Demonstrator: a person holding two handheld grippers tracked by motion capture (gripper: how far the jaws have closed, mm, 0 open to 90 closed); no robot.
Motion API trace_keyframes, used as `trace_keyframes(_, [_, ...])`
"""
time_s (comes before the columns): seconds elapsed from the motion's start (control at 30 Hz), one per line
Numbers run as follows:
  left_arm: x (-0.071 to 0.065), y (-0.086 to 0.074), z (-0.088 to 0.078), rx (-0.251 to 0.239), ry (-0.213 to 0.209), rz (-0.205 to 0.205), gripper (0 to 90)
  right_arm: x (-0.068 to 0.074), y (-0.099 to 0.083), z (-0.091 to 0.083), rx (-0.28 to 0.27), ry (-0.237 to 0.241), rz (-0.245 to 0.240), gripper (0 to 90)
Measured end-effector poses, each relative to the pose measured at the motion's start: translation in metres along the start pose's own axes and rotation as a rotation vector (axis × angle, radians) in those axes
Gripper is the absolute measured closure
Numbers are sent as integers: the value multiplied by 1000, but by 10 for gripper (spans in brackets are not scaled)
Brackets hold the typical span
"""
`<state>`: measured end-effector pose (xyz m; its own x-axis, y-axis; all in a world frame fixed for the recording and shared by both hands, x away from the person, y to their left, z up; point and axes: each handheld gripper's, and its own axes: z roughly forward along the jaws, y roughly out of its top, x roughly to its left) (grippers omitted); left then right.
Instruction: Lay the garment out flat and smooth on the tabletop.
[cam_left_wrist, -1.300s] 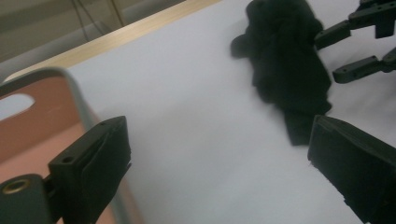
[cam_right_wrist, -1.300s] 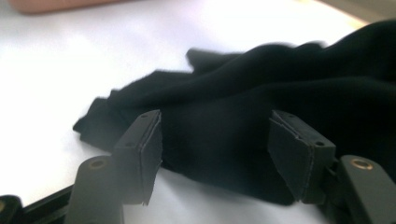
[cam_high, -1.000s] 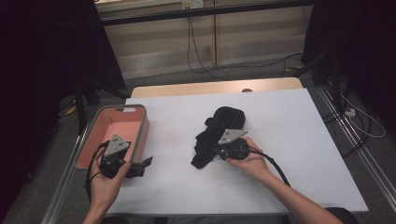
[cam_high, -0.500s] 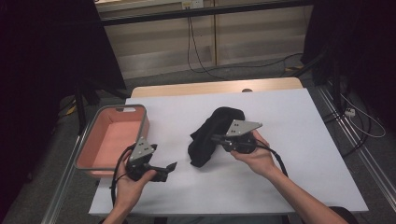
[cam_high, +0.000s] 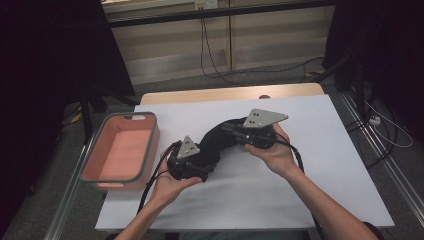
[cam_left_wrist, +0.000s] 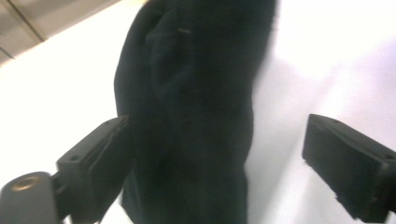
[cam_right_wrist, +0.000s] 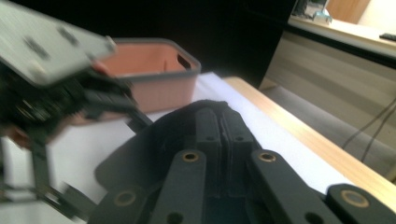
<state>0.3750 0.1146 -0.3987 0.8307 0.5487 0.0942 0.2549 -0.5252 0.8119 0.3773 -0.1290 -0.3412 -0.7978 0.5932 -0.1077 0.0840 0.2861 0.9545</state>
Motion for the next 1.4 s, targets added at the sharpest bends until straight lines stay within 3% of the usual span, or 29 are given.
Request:
trace_keyframes(0.1, [4, 2, 2, -16, 14, -24, 185, 3, 9, -4, -37, 8, 1, 876])
trace_keyframes(0.13, [6, 3, 1, -23, 7, -30, 246, 4, 12, -5, -48, 10, 0, 876])
trace_keyframes(0.2, [9, 4, -2, -32, -31, -76, 402, 5, 17, -7, -59, 6, -13, 876])
trace_keyframes(0.27, [12, 4, -6, -47, -56, -99, 659, 4, 18, -8, -54, -5, -18, 875])
trace_keyframes(0.33, [14, 5, -10, -68, -56, -126, 830, 0, 15, -6, -40, -13, -8, 875])
trace_keyframes(0.37, [18, 7, -13, -79, -55, -141, 861, -3, 13, -4, -36, -20, -7, 874])
trace_keyframes(0.47, [29, 15, -16, -111, -15, -193, 871, -16, 9, 3, -24, -60, 1, 874])
trace_keyframes(0.57, [44, 23, -10, -109, 3, -228, 872, -32, 3, 14, 4, -99, 20, 874])
trace_keyframes(0.67, [57, 25, 3, -83, 10, -257, 872, -47, -7, 29, 32, -127, 40, 874])
trace_keyframes(0.8, [67, 16, 26, -47, 25, -328, 872, -62, -29, 53, 95, -162, 77, 870])
trace_keyframes(0.87, [70, 12, 35, -18, 38, -327, 871, -67, -41, 63, 122, -163, 108, 861])
trace_keyframes(0.93, [73, 8, 43, 9, 45, -338, 869, -67, -49, 71, 144, -182, 123, 806])
trace_keyframes(1.0, [75, 4, 48, 26, 69, -338, 868, -65, -53, 75, 156, -157, 127, 771])
trace_keyframes(1.07, [78, 1, 51, 49, 74, -357, 864, -61, -52, 75, 160, -146, 133, 668])
trace_keyframes(1.13, [80, -3, 52, 63, 84, -363, 848, -57, -51, 70, 143, -130, 134, 634])
trace_keyframes(1.27, [81, -9, 52, 80, 92, -396, 776, -49, -48, 54, 142, -135, 130, 437])
trace_keyframes(1.33, [80, -11, 53, 98, 82, -385, 716, -46, -50, 47, 152, -131, 119, 471])
trace_keyframes(1.4, [77, -8, 52, 85, 101, -377, 653, -41, -54, 39, 148, -109, 108, 511])
